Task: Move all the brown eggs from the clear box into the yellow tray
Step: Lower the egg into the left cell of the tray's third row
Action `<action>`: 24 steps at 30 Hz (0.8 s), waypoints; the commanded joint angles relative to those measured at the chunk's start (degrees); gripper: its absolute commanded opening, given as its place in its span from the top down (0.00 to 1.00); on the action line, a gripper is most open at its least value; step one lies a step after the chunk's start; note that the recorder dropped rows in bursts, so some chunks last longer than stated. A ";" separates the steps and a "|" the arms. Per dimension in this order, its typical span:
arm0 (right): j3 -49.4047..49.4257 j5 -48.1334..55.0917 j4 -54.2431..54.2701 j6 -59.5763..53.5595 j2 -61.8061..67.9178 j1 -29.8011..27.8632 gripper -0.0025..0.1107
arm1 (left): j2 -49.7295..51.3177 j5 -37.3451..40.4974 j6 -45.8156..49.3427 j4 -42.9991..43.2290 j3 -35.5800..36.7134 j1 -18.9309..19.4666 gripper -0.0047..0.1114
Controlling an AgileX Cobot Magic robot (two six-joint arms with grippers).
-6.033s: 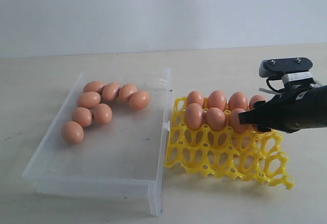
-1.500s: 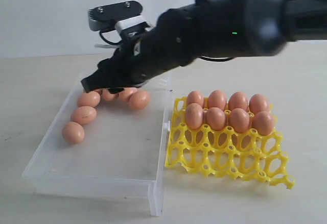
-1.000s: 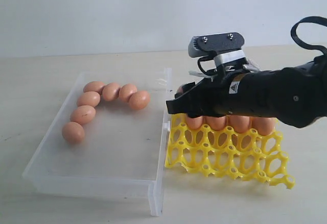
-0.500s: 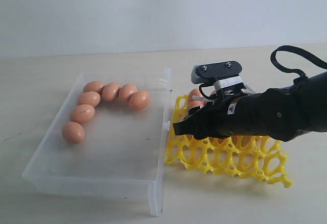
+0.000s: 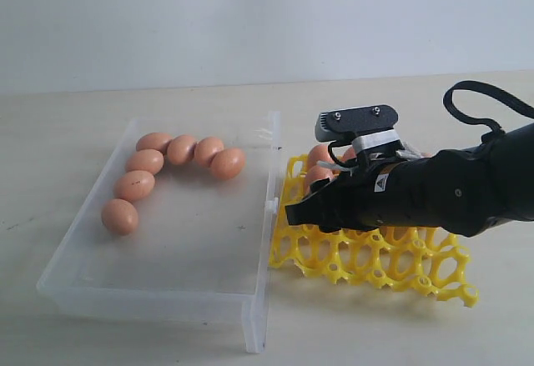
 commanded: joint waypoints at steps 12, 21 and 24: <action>0.09 -0.90 0.58 0.85 0.11 -0.40 0.53 | -0.32 -0.22 0.12 -0.14 -0.23 0.06 0.96; -0.02 -0.90 0.58 0.99 0.11 -0.40 0.44 | -0.32 -0.22 0.12 -0.14 -0.23 0.06 0.96; -0.02 -0.90 0.58 1.10 -0.36 -0.40 0.44 | -0.32 -0.22 0.12 -0.14 -0.23 0.06 0.96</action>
